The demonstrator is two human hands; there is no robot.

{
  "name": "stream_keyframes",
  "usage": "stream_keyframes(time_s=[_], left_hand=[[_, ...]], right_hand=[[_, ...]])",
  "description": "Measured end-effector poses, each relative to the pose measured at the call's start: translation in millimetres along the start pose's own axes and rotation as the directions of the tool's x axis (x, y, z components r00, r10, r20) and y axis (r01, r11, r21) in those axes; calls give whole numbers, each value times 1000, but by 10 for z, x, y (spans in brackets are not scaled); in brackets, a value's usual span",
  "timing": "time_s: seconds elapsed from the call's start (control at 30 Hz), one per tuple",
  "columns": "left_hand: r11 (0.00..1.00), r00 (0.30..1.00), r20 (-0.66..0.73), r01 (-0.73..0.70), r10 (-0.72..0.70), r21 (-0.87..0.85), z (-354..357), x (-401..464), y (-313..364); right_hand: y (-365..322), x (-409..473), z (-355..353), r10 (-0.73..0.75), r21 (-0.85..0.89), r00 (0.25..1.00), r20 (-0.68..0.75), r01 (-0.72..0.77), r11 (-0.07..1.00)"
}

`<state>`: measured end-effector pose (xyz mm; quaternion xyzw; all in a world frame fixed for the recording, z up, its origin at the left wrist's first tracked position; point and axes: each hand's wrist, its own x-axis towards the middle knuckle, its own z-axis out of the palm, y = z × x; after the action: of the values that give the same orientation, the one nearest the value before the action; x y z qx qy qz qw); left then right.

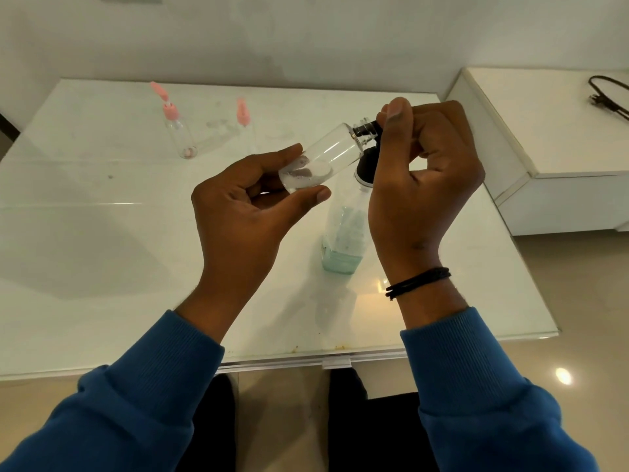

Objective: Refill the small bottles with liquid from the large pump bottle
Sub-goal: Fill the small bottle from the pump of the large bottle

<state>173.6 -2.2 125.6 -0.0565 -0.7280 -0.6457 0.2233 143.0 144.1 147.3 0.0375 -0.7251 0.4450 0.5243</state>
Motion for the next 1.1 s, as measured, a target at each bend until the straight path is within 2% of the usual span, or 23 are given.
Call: stream_keyframes(time_s=[0.2,1.1], left_hand=[[1000,1000,-5,0,0,14,-3,1,-5],[1000,1000,-11,-4,4,20,-6,5,-22]], right_hand=[[23,-62,15,33,10,999,5,-33,999],[8,-30,13,3,-19,1000,0,-3,1000]])
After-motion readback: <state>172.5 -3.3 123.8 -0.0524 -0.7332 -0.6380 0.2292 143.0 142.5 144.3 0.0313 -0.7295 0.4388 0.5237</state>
